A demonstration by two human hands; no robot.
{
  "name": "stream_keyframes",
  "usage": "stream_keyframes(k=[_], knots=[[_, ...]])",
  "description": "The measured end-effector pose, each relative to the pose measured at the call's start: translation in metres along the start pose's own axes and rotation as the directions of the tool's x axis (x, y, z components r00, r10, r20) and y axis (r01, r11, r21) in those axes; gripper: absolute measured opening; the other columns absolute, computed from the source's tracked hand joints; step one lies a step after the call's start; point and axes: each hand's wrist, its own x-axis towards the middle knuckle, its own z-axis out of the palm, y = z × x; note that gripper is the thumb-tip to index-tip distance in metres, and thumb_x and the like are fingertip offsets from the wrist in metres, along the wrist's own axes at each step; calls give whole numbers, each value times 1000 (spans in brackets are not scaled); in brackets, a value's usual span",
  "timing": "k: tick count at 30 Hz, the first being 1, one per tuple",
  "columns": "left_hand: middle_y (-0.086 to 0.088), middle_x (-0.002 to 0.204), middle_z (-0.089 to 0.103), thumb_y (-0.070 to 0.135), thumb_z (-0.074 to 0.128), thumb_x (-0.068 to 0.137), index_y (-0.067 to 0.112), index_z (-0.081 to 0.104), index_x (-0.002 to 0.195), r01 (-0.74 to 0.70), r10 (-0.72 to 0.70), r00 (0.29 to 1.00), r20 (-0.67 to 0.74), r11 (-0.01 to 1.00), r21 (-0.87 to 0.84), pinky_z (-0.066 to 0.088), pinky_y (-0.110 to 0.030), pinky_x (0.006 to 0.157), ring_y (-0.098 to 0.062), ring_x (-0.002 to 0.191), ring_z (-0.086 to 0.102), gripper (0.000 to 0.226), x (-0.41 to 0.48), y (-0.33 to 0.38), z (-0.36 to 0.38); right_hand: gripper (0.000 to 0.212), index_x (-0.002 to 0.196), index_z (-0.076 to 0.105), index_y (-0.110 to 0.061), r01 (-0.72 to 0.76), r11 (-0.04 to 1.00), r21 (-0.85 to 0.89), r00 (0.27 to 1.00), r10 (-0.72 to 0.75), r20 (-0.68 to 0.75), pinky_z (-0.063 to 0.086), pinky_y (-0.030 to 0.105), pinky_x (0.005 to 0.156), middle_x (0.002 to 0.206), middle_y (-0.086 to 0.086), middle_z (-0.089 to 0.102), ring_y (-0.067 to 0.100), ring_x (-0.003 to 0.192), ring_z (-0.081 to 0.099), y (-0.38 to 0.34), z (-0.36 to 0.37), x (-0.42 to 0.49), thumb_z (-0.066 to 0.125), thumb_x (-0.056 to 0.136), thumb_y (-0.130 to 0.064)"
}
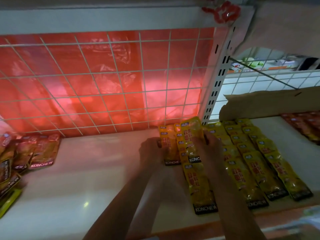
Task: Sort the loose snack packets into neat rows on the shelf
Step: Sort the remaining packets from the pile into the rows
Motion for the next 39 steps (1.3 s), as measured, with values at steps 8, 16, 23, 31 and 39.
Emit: stream_keyframes(k=[8, 16, 23, 31, 39], knots=[[-1, 106, 67, 39, 59, 90, 22, 67, 114, -75, 82, 990, -119, 995, 59, 44, -31, 85, -20, 97, 62, 31, -1, -7, 0, 7, 82, 65, -17, -20, 1000, 7, 997, 19, 72, 39, 36, 54, 66, 7, 60, 18, 59, 50, -3, 8, -2, 61, 84, -11], [-3, 82, 74, 21, 76, 72, 28, 69, 92, 25, 49, 992, 118, 832, -554, 57, -37, 79, -18, 77, 70, 22, -14, 1, -12, 11, 91, 68, -15, 54, 995, -83, 983, -38, 182, 45, 37, 59, 76, 8, 68, 19, 68, 60, -3, 32, -7, 61, 83, -10], [0, 84, 75, 8, 72, 79, 32, 68, 84, 87, -60, 996, 72, 881, -466, 57, -44, 84, -19, 82, 71, 25, -16, -23, -24, 36, 126, 60, -12, 263, 878, -399, 960, -198, 196, 38, 23, 93, 123, 4, 64, 19, 117, 57, -2, 21, -3, 57, 91, -10], [8, 81, 73, 24, 75, 78, 33, 68, 94, 81, -55, 993, 106, 962, -260, 57, -36, 80, -10, 78, 69, 20, -31, -19, -16, 35, 124, 62, -10, 321, 775, -545, 945, -222, 241, 37, 31, 99, 125, 9, 62, 27, 121, 52, 6, 15, -4, 56, 90, -9], [3, 95, 72, 33, 71, 83, 23, 67, 115, -16, 15, 998, 54, 1000, 10, 52, -30, 83, -14, 88, 65, 34, -36, -12, -9, 34, 124, 61, -9, 320, 783, -534, 943, -210, 258, 38, 33, 97, 124, 11, 62, 27, 120, 51, 8, 9, -8, 54, 91, -11]])
